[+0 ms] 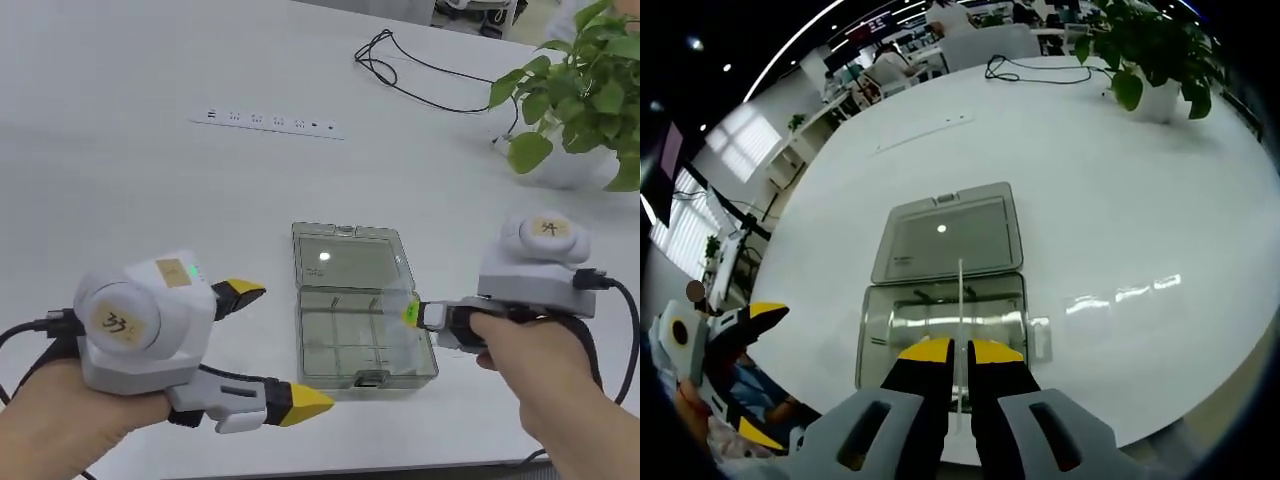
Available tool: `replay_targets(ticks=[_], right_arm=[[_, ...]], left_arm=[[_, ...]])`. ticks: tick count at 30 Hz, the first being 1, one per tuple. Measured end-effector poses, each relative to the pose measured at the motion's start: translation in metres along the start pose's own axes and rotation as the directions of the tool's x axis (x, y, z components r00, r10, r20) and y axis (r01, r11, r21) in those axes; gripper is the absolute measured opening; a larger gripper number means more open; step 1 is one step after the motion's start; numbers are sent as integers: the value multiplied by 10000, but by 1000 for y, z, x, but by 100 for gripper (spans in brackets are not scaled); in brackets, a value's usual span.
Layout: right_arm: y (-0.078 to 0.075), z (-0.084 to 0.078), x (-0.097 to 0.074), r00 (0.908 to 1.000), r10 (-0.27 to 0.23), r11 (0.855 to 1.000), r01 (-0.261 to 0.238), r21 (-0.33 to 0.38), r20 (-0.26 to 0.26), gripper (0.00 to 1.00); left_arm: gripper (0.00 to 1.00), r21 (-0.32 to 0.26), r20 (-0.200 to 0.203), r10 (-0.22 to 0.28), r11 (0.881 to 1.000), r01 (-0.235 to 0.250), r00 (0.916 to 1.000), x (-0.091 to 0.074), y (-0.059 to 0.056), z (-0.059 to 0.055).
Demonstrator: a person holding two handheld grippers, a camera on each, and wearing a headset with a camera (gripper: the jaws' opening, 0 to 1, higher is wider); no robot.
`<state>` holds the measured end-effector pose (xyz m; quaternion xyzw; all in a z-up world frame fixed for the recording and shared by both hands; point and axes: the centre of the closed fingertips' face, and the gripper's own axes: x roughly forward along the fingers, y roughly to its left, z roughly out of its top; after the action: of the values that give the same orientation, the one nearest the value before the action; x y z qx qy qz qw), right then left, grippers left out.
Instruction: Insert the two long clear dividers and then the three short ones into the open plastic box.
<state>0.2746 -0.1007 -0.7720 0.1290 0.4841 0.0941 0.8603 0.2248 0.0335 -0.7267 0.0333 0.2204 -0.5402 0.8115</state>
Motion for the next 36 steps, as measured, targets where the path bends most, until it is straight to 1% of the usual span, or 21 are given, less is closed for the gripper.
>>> replay_targets(ticks=[12, 20, 31, 36], right_arm=[[-5, -4, 10, 9995, -203, 9996, 198, -217, -222, 6], [-5, -5, 11, 9992, -204, 9995, 195, -258, -352, 6], [-5, -6, 13, 9961, -374, 9982, 336, -488, -801, 6], [-1, -6, 13, 9947, -367, 9971, 300, -700, -957, 6]], left_arm=[[84, -82, 1, -16, 10000, 16, 10000, 2, 2, 0], [83, -141, -29, -47, 9999, 47, 10000, 3, 1, -2], [82, -166, -6, -103, 9998, 103, 9999, 4, 0, -1], [82, -184, 2, -104, 9998, 104, 9999, 4, 0, -1]])
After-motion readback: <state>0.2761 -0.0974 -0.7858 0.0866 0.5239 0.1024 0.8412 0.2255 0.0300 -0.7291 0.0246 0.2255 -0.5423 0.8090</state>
